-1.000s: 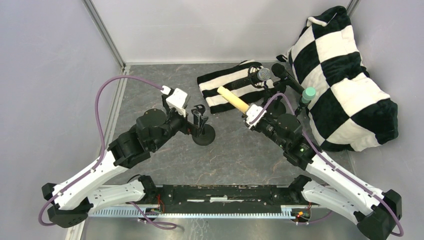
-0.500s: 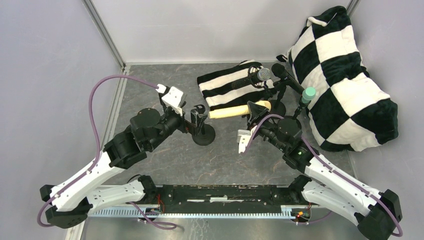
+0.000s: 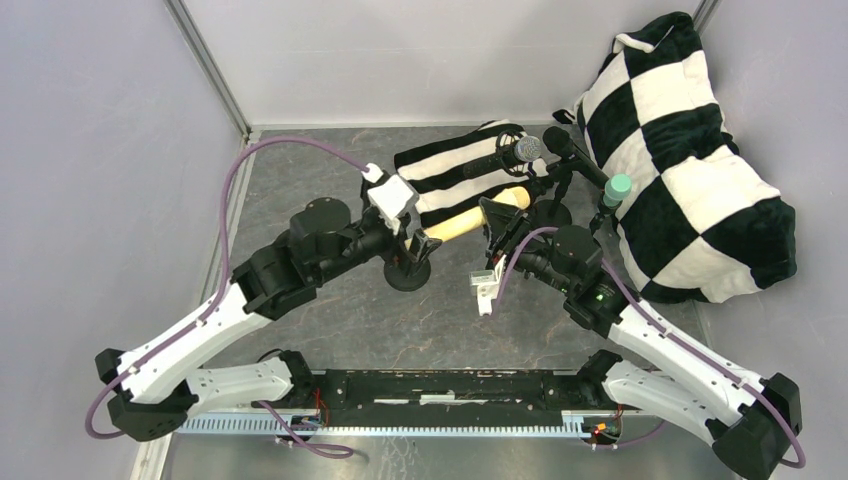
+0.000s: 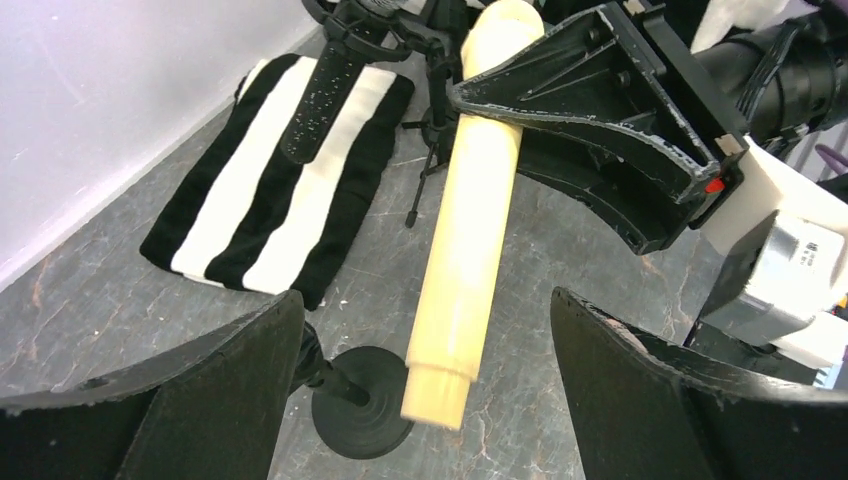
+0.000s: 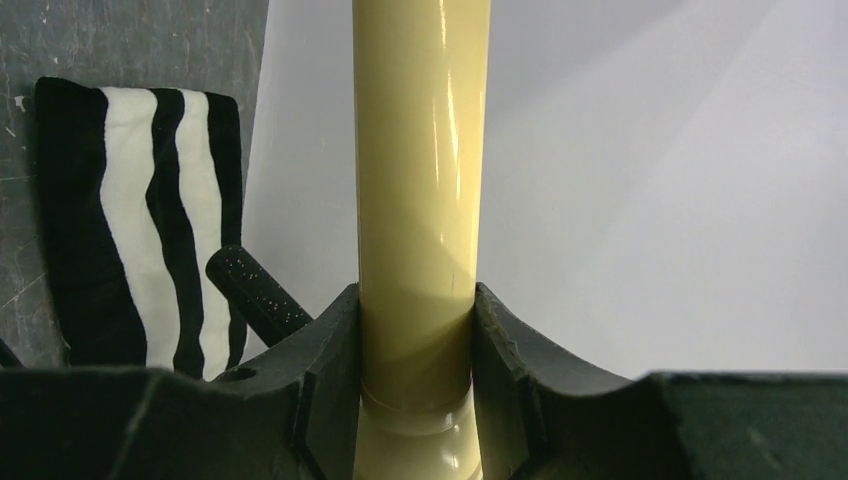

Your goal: Attach the microphones to the stand

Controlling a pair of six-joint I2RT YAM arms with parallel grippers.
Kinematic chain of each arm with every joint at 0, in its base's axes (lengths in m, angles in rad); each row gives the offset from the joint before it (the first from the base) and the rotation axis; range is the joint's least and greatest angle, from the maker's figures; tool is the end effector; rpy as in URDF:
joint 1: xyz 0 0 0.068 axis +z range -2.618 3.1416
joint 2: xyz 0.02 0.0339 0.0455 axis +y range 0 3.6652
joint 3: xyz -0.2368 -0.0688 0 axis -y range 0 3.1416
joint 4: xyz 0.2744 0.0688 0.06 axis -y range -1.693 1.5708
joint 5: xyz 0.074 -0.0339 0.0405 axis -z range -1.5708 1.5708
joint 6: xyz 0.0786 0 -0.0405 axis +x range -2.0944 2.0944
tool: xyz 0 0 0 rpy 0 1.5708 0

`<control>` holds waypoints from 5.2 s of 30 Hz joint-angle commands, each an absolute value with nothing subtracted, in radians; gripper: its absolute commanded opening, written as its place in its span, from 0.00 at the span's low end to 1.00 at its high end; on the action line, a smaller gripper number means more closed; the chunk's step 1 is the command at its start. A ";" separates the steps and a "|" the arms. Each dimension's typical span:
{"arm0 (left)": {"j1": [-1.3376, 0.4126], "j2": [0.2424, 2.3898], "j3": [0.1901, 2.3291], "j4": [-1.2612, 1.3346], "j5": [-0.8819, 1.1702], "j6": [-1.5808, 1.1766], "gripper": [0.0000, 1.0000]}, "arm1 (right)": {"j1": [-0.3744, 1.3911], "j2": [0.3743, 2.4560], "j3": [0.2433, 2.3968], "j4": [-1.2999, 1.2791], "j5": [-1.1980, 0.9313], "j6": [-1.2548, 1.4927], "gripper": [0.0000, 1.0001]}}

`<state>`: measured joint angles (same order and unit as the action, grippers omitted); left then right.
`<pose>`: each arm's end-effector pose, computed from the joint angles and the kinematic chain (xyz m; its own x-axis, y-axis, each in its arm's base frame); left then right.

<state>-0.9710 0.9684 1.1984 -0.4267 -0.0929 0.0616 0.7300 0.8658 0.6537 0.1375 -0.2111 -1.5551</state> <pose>0.1690 -0.2341 0.3998 -0.0627 0.2002 -0.9777 0.7759 0.6260 0.0785 0.2110 0.2109 0.2835 0.8068 -0.5900 -0.0313 -0.0682 -0.0404 -0.9969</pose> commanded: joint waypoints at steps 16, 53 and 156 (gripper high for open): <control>-0.969 1.202 1.328 -0.488 0.061 0.191 0.72 | 0.750 0.857 0.753 0.080 -0.273 -1.618 0.01; -0.959 1.215 1.282 -0.438 -0.069 0.188 0.02 | 0.752 0.776 0.720 0.122 -0.302 -1.510 0.83; -0.937 0.909 0.765 0.142 -0.247 -0.268 1.00 | 0.717 0.967 0.643 0.990 0.122 0.624 0.00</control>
